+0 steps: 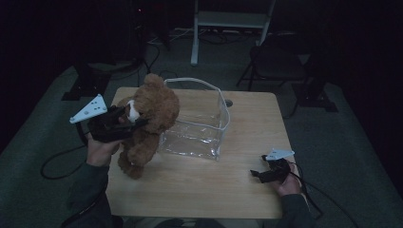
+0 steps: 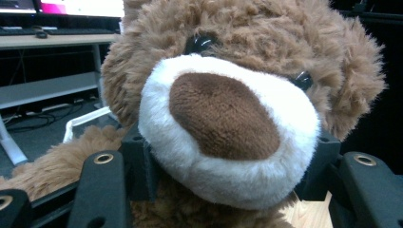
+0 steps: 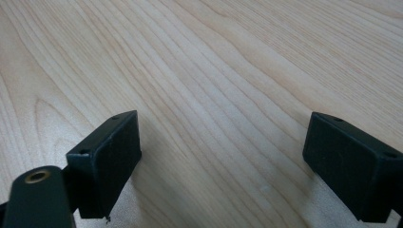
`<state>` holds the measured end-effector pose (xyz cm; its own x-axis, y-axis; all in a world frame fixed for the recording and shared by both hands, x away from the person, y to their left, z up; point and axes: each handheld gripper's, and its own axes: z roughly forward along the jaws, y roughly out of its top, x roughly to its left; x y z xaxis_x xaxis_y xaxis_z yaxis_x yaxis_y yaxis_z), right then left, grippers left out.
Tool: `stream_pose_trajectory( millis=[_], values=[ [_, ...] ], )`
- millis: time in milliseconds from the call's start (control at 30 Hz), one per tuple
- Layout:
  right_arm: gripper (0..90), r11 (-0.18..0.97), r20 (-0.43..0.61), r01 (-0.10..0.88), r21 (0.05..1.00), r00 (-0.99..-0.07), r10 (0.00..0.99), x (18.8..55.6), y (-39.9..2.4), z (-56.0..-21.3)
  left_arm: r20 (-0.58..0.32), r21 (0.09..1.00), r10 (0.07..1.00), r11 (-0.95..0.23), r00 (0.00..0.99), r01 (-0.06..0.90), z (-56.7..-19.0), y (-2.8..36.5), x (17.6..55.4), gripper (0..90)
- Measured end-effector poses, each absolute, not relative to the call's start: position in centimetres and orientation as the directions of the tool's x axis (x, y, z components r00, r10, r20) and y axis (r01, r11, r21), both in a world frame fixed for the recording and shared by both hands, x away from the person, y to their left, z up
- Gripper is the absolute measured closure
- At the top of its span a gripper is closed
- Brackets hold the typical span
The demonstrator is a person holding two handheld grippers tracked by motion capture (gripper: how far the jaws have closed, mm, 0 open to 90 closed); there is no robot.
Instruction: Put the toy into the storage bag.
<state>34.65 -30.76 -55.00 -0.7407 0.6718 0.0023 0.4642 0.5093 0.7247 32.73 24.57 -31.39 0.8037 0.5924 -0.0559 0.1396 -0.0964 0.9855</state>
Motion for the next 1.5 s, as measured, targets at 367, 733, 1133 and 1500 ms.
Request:
stream_pose_trajectory(
  millis=[367,733,1133,1500],
  values=[
    [11.6,0.509,0.002,0.465,0.725,-0.74,0.672,34.6,-30.8,-55.0,-0.021,0.983,0.608,-0.131,0.794,0.127,-30.3,24.5,33.6,39.2],
    [11.6,0.509,0.002,0.465,0.724,-0.74,0.673,34.6,-30.8,-55.0,-0.006,0.981,0.613,-0.148,0.79,0.123,-29.6,24.4,34.1,39.1],
    [11.6,0.509,0.002,0.465,0.724,-0.74,0.673,34.6,-30.8,-55.0,-0.002,0.985,0.627,-0.134,0.779,0.11,-28.7,24.7,34.5,39.1],
    [11.6,0.509,0.002,0.466,0.724,-0.739,0.673,34.6,-30.8,-55.0,0.003,0.987,0.641,-0.126,0.768,0.102,-27.8,24.8,35.2,39.1]
  ],
)
